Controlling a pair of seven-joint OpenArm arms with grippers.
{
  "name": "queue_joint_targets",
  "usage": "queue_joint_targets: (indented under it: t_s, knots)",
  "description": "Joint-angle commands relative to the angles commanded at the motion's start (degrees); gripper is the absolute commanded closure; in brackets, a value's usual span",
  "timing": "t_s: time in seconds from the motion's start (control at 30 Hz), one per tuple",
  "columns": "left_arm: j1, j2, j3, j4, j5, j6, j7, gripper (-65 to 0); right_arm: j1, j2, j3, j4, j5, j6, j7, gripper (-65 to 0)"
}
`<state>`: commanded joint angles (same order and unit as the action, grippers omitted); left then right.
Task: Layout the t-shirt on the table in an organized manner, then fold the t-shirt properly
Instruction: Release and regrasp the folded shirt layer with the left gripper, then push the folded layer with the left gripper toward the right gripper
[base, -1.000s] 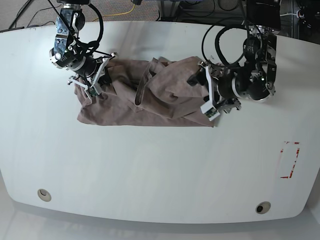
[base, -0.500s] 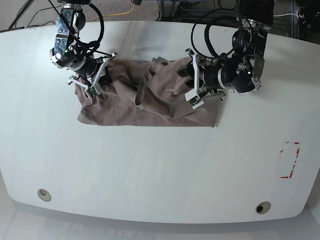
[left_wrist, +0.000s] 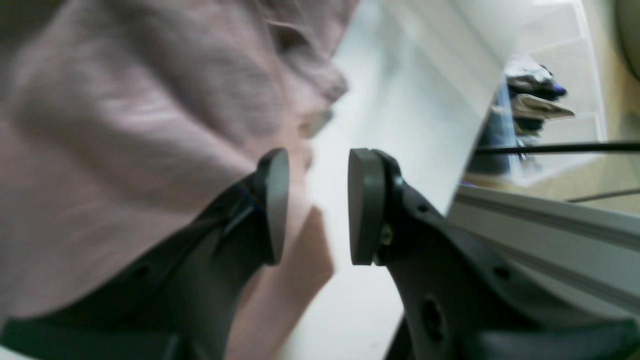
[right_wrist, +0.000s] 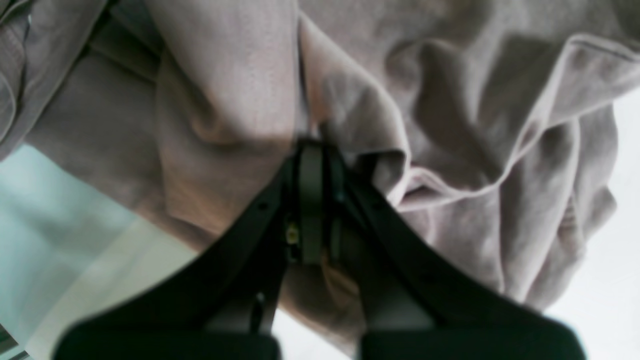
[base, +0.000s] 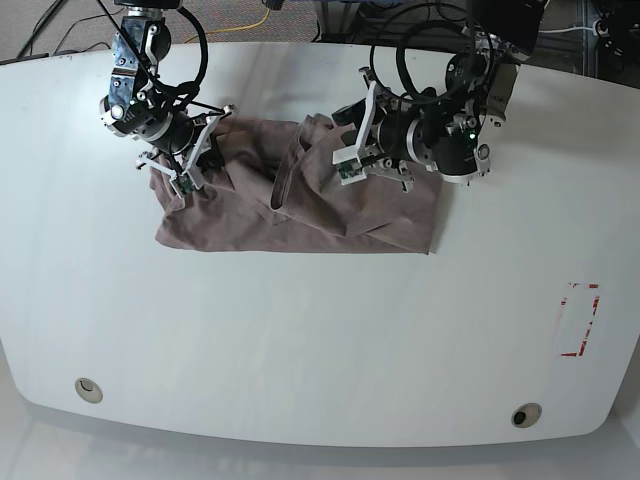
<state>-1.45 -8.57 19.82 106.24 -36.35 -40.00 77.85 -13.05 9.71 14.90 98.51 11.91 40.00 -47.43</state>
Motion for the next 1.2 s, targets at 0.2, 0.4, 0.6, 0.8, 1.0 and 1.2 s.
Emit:
queue_joint_targets:
  t_s: [0.2,0.4,0.6,0.8,1.0,1.2]
  knots:
    - [-3.87,0.18,-0.35,0.00,0.00,0.00,0.35,-32.5,0.00,0.00,0.00,0.00,0.00,0.00,0.00,-1.6]
    - [-8.00,3.43,-1.67,-0.70,0.44,0.00,0.26,-34.3,0.00,0.00,0.00,0.00,0.00,0.00,0.00,-1.6]
    - [-12.13,8.79,-1.32,-5.19,5.89,0.00,0.26,-36.5,0.00,0.00,0.00,-0.09,0.00,0.00,0.00,-1.6]
    - [-14.51,13.27,-0.53,-11.25,11.43,0.00,-0.09,-46.0,0.35,0.00,0.00,0.00,0.00,0.00,0.00,-1.6]
    - [-15.30,13.98,3.87,-16.79,14.51,0.00,-4.48,-47.5,0.44,0.00,0.00,0.00,0.00,0.00,0.00,-1.6]
    - [-16.00,13.98,7.30,-22.07,14.51,0.00,-6.15,-47.2,0.44,0.00,0.00,0.00,0.00,0.00,0.00,-1.6]
